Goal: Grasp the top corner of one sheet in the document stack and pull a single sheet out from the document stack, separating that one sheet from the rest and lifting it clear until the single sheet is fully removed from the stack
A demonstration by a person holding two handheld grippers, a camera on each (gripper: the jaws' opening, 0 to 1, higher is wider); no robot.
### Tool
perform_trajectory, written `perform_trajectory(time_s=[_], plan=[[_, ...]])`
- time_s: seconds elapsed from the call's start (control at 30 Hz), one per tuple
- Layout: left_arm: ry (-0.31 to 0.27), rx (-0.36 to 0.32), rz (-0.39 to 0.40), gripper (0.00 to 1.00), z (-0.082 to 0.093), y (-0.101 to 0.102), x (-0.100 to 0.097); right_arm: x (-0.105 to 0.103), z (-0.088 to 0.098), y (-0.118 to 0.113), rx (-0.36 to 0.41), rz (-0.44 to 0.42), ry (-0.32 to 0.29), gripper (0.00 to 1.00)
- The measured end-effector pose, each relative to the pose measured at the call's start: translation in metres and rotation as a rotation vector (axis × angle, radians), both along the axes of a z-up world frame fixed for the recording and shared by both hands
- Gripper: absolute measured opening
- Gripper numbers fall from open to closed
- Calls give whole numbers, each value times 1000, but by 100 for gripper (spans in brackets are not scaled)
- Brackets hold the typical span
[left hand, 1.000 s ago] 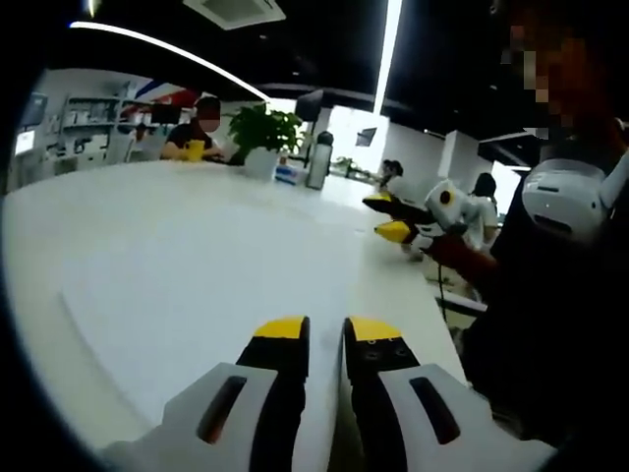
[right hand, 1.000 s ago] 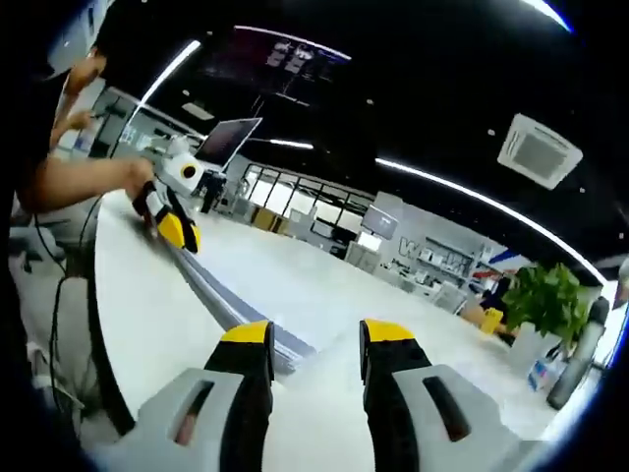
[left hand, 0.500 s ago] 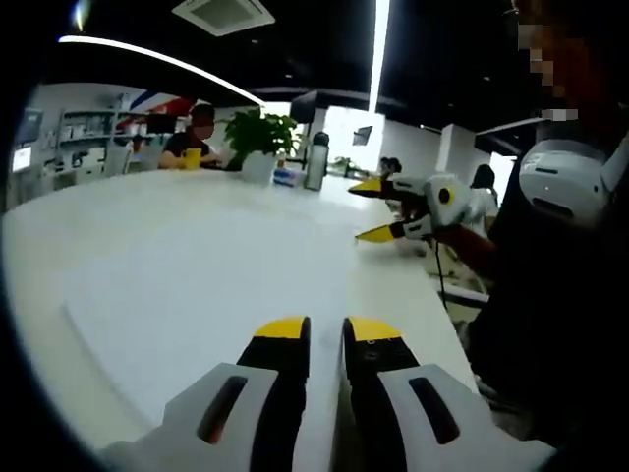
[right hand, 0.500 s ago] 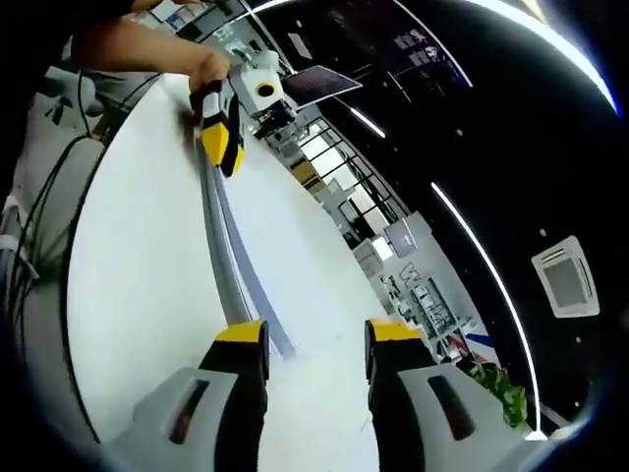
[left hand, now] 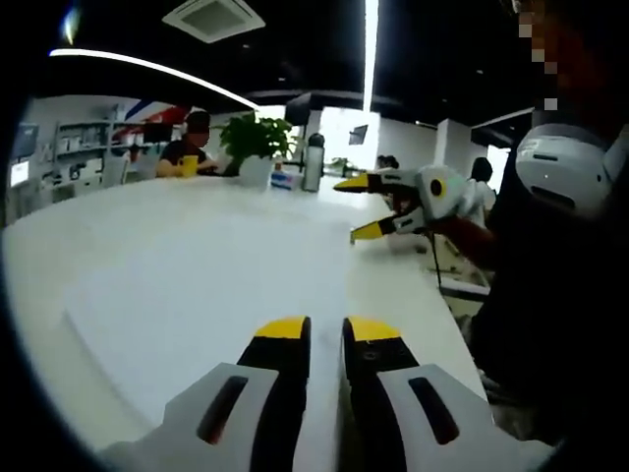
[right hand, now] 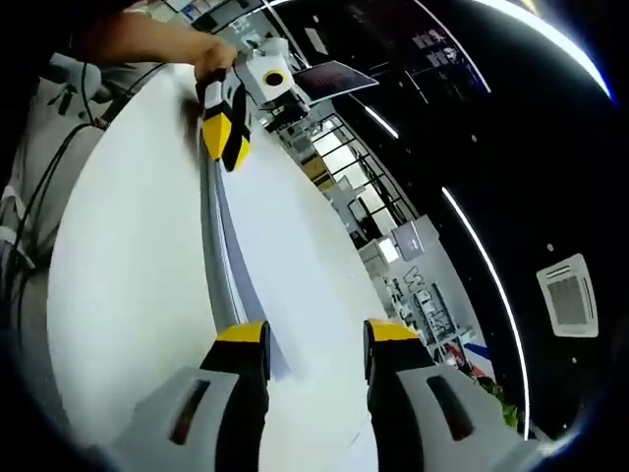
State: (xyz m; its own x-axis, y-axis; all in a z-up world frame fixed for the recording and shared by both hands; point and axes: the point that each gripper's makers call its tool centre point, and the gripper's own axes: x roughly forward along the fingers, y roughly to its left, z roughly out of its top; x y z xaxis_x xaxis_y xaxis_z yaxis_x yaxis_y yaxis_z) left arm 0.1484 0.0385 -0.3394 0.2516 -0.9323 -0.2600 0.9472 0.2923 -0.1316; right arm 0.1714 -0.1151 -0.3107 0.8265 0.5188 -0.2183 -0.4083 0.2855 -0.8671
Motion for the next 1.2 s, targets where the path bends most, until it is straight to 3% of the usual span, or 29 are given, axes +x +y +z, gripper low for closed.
perform_trajectory(time_s=[0.2, 0.43, 0.77, 0.83, 0.93, 1.2], plan=[[3, -1, -3, 15, 1, 1, 0, 4, -5, 15, -39, 25, -16, 34], [-2, 0, -6, 15, 1, 1, 0, 9, -12, 31, -101, 55, -54, 23], [-4, -7, -6, 15, 2, 1, 0, 11, -14, 38, -105, 71, -73, 13], [-6, -8, -7, 15, 3, 1, 0, 11, -15, 41, -113, 86, -87, 10], [-8, -9, -6, 15, 3, 1, 0, 15, -16, 45, -154, 116, -165, 9], [-5, -17, -8, 15, 3, 1, 0, 16, -18, 46, -128, 118, -174, 2]])
